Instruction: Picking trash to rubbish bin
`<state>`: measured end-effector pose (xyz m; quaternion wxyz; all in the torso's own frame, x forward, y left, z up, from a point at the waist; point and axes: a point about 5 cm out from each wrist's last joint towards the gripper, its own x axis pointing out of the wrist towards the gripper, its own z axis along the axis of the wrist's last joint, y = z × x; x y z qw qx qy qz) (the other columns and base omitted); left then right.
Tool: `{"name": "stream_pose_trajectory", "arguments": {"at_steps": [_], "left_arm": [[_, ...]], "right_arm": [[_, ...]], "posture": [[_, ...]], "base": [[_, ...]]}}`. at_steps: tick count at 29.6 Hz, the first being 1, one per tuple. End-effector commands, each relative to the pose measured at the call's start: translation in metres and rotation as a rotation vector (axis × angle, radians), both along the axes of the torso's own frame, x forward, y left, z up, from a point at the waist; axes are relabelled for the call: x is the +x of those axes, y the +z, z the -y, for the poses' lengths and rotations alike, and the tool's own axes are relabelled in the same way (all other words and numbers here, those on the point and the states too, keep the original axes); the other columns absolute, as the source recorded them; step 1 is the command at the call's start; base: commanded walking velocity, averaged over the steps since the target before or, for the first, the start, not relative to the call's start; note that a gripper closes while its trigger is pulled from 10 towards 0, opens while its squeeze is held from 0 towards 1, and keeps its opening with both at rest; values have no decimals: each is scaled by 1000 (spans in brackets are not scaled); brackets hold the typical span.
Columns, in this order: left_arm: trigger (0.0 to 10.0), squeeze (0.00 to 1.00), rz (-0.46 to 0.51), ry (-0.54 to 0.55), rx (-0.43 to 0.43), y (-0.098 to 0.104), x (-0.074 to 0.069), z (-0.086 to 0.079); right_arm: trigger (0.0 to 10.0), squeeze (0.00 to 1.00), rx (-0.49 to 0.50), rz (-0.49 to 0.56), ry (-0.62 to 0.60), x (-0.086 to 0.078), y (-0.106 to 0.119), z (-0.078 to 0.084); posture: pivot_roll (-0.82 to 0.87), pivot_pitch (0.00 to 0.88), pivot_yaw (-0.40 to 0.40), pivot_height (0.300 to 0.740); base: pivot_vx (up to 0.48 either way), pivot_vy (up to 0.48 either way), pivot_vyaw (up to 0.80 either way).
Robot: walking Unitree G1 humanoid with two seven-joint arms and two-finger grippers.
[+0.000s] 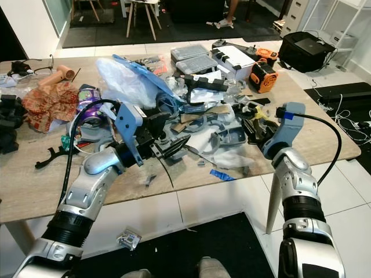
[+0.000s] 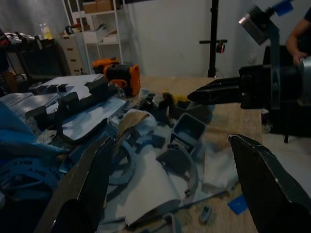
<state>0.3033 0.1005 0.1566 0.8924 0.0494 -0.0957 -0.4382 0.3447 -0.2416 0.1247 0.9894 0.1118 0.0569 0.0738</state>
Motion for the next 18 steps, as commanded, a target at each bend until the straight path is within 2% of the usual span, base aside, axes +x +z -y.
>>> {"name": "stream_pose_trajectory", "arguments": {"at_steps": [1, 2, 7, 11, 18], "left_arm": [[10000, 0, -6, -11, 29, -2, -2, -1], [10000, 0, -8, 15, 61, -4, 0, -2], [10000, 0, -12, 67, 83, -5, 4, -4], [10000, 0, -13, 81, 93, -5, 5, -6], [10000, 0, -5, 81, 118, -4, 3, -10]], "right_arm": [[10000, 0, 5, -22, -12, 1, 0, 4], [10000, 0, 1, -63, 17, 1, -5, 2], [10000, 0, -7, -142, 78, -2, -18, -1], [10000, 0, 10, -170, 63, -1, -19, 7], [10000, 0, 22, -186, 103, -1, -21, 9]], "posture": [[-85, 0, -33, 740], [-85, 0, -34, 740], [-83, 0, -29, 740], [-80, 0, -27, 740], [-71, 0, -17, 740]], "base": [[0, 0, 0], [0, 0, 0], [0, 0, 0], [0, 0, 0], [0, 0, 0]]}}
